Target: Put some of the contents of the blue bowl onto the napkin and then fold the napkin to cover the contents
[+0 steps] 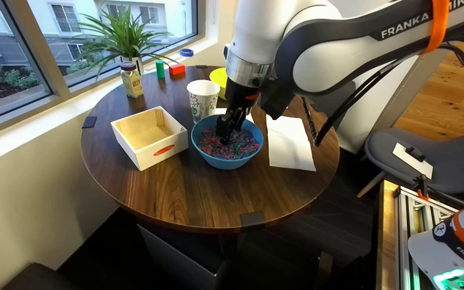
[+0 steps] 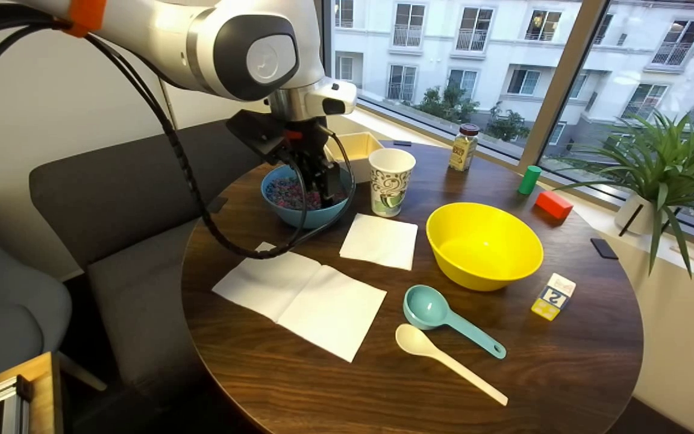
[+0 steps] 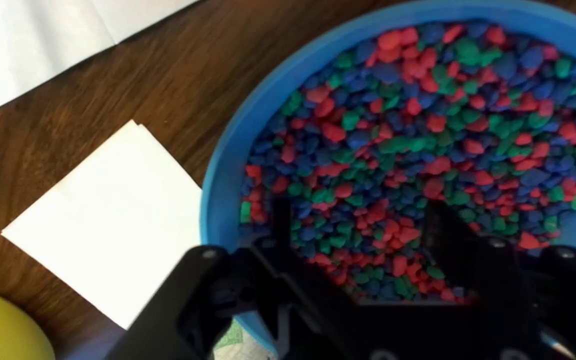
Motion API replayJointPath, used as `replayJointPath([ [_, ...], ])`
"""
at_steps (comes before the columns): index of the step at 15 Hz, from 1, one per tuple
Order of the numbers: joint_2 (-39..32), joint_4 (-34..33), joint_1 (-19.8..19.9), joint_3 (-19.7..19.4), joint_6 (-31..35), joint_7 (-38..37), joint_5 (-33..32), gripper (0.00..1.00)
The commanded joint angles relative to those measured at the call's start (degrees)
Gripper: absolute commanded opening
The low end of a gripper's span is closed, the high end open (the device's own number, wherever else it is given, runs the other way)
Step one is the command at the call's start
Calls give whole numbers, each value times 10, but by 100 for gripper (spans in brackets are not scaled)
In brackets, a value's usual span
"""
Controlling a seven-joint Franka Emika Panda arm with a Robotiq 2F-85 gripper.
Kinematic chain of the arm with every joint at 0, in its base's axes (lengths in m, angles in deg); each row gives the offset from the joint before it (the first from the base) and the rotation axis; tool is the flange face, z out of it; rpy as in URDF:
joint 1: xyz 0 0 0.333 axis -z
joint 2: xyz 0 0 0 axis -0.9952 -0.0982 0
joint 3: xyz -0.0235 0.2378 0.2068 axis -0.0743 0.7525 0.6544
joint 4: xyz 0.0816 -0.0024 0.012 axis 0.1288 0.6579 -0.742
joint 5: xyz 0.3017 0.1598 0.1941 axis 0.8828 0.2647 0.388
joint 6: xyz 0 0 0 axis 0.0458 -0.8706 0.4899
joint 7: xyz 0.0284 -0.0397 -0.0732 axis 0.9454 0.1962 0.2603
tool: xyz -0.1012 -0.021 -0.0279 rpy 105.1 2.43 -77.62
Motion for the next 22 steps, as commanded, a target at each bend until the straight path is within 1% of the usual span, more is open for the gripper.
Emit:
replayJointPath([
  [1,-18,-17,-14,-11,-8,-7,3,37],
  [3,-20,-19,-14,-13,-7,-7,2,21],
  [6,-23,-21,-15,-15,-9,-4,3,1],
  [8,-24,-24,-14,-17,-10,-4,4,0],
  [9,-24,-24,-14,-17,-9,-4,4,3],
  [17,-1,-28,-13,-16,-29,-3,19,3],
  [22,32,-25,-10,-15,-73,-6,40,3],
])
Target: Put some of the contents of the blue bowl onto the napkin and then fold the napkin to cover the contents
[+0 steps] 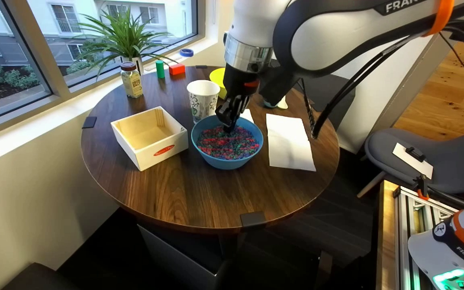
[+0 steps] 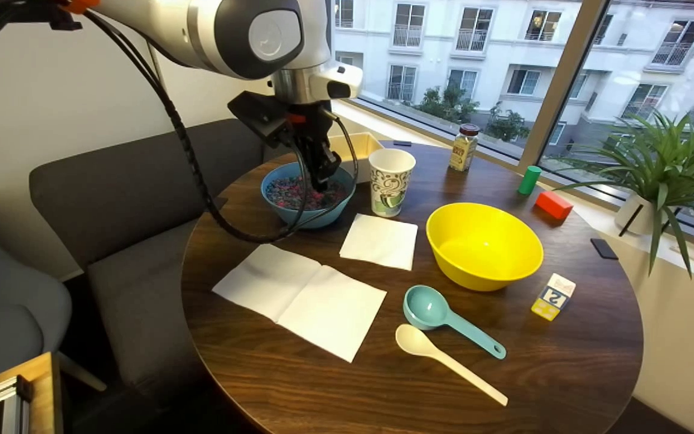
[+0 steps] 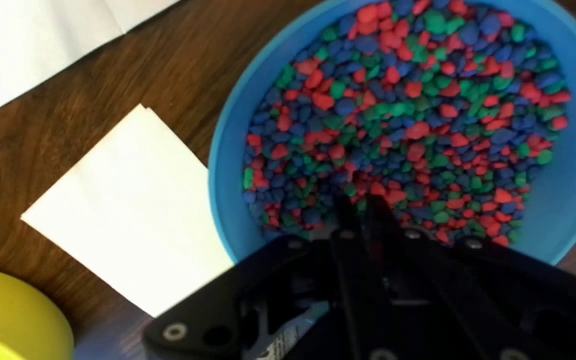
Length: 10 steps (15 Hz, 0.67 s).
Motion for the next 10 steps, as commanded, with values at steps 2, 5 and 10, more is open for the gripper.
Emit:
replayJointPath([
  [2,43,17,-5,-9,-53,-18,8,3],
  [5,73,42,2,-17,-73,-27,0,3],
  [10,125,115,26,-38,-63,-3,3,3],
])
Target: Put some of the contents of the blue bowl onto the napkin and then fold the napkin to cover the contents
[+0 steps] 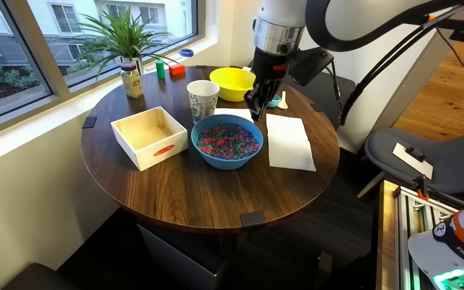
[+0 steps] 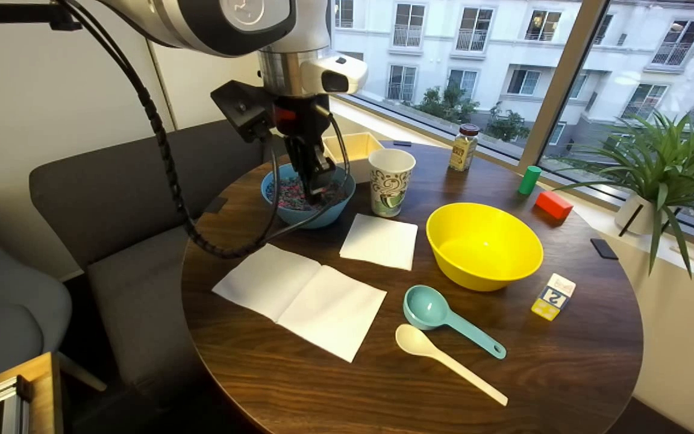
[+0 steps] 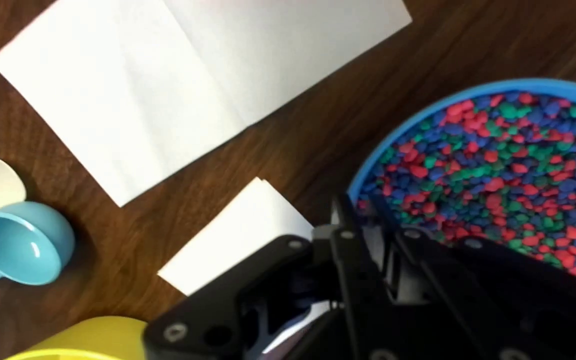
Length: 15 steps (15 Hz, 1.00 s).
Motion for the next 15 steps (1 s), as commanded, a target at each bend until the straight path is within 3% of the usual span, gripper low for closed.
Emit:
replayJointPath([
  [1,52,73,16,-13,9,15,-1,3],
  [7,76,128,44,-31,16,20,-18,3],
  [15,62,149,69,-50,62,27,-26,3],
])
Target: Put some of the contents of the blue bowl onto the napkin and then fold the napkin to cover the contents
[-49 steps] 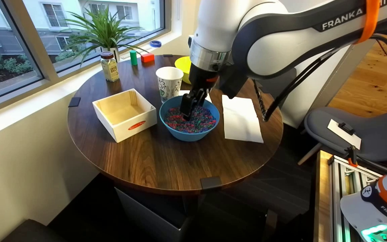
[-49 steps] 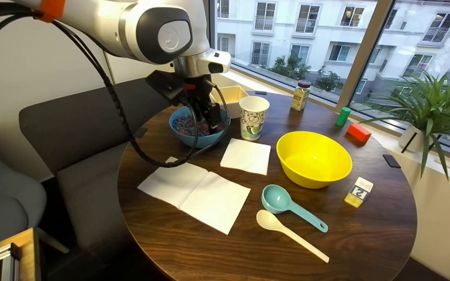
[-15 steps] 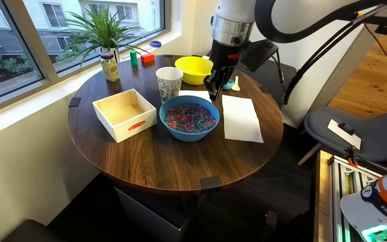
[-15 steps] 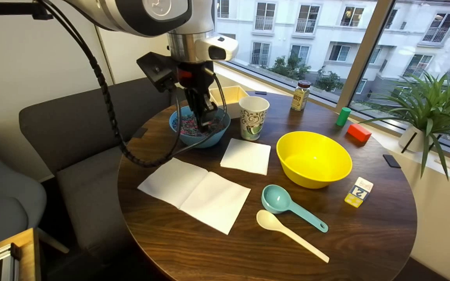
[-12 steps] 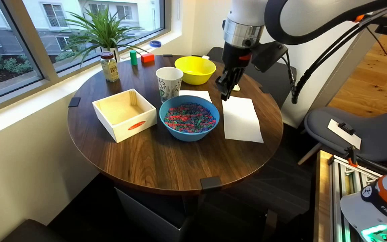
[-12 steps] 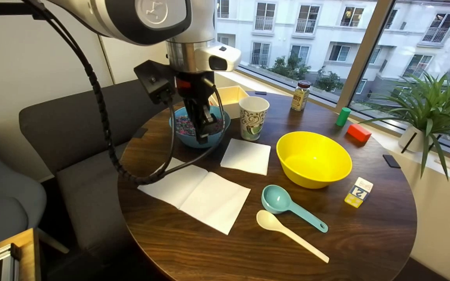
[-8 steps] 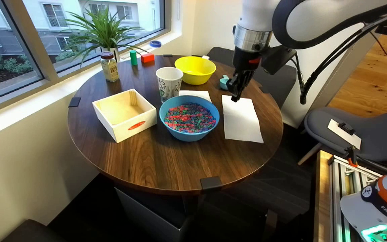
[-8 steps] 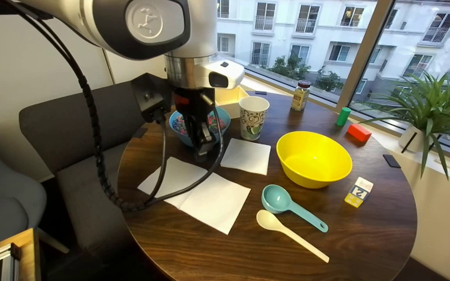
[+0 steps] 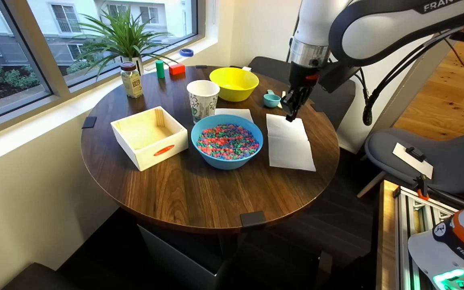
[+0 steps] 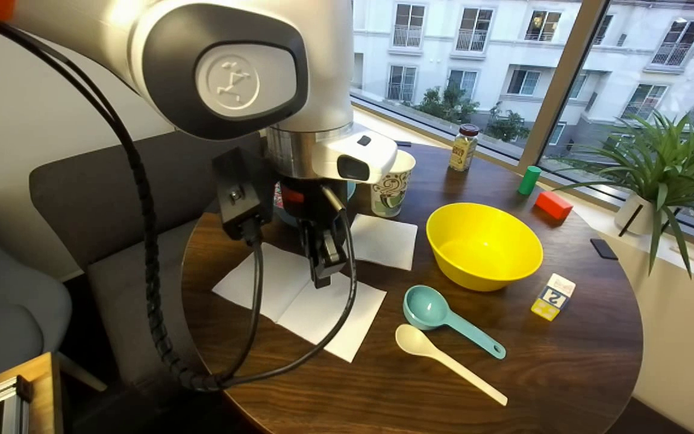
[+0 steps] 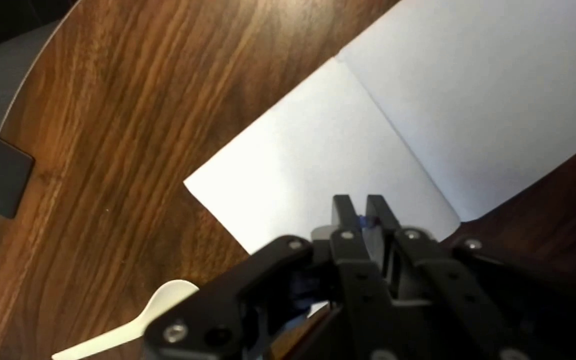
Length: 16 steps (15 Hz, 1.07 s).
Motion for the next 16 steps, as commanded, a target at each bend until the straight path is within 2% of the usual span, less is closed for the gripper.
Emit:
replayJointPath([
  [1,-1,19,6,-3,34,-1,-8,3],
  [12,-28,34,5,-3,106,-5,11,3],
  [16,-33,31,3,-2,97,-5,13,3],
])
